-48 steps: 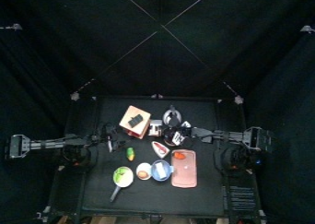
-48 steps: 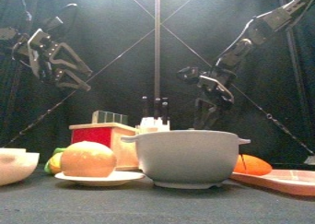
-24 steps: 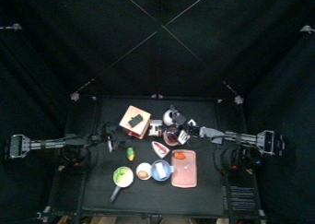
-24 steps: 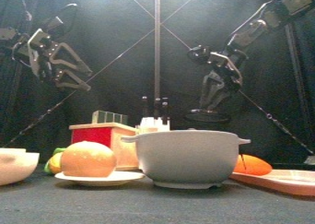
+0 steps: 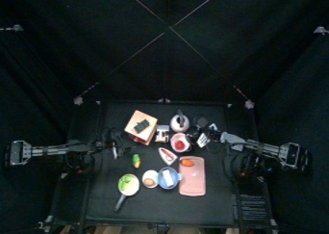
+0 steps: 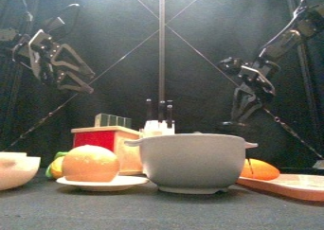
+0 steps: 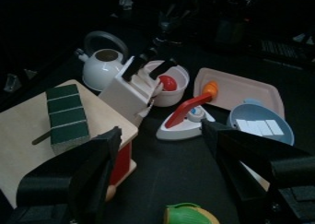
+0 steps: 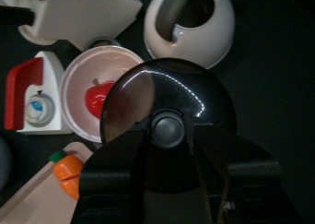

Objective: Place pot lid to right of pot

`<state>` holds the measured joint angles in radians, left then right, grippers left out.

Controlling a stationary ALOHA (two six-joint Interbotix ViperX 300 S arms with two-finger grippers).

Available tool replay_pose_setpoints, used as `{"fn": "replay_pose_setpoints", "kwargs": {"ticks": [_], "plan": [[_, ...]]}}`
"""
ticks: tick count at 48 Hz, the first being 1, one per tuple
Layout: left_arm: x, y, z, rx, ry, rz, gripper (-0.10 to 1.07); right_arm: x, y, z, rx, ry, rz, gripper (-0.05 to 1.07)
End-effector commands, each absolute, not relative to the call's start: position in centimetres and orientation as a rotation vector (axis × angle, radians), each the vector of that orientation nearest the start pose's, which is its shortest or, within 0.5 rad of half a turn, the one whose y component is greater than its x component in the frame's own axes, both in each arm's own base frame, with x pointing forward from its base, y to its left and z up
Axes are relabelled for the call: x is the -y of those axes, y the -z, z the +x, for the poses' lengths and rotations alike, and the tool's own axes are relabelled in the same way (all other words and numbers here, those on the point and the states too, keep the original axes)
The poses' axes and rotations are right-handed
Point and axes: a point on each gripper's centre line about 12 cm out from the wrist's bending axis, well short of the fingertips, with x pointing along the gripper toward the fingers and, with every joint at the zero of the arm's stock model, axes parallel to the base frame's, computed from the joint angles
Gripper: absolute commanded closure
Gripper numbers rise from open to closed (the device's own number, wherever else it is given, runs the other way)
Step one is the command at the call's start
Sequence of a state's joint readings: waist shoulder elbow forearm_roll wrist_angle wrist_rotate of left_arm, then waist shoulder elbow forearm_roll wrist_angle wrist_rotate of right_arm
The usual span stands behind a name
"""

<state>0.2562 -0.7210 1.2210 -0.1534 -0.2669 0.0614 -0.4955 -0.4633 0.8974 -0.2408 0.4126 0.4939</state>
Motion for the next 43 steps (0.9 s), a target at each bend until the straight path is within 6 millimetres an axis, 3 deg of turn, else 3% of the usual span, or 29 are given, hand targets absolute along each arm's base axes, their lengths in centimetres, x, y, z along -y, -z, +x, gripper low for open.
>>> {"fn": "replay_pose_setpoints", "kwargs": {"ticks": [1,23,43], "plan": [[-6.3,-22.6,21.9,-0.203,-0.306,-0.104,-0.04,14.7,-21.2,22.7,-0.706,0.694,0.423,0.46],[-6.2,-22.5,21.9,-0.206,-0.302,-0.095,-0.04,17.0,-16.5,19.2,-0.741,0.827,0.537,0.42],[-6.2,-22.5,21.9,-0.206,-0.301,-0.093,-0.04,16.8,-15.8,18.8,-0.72,0.841,0.593,0.15]]}}
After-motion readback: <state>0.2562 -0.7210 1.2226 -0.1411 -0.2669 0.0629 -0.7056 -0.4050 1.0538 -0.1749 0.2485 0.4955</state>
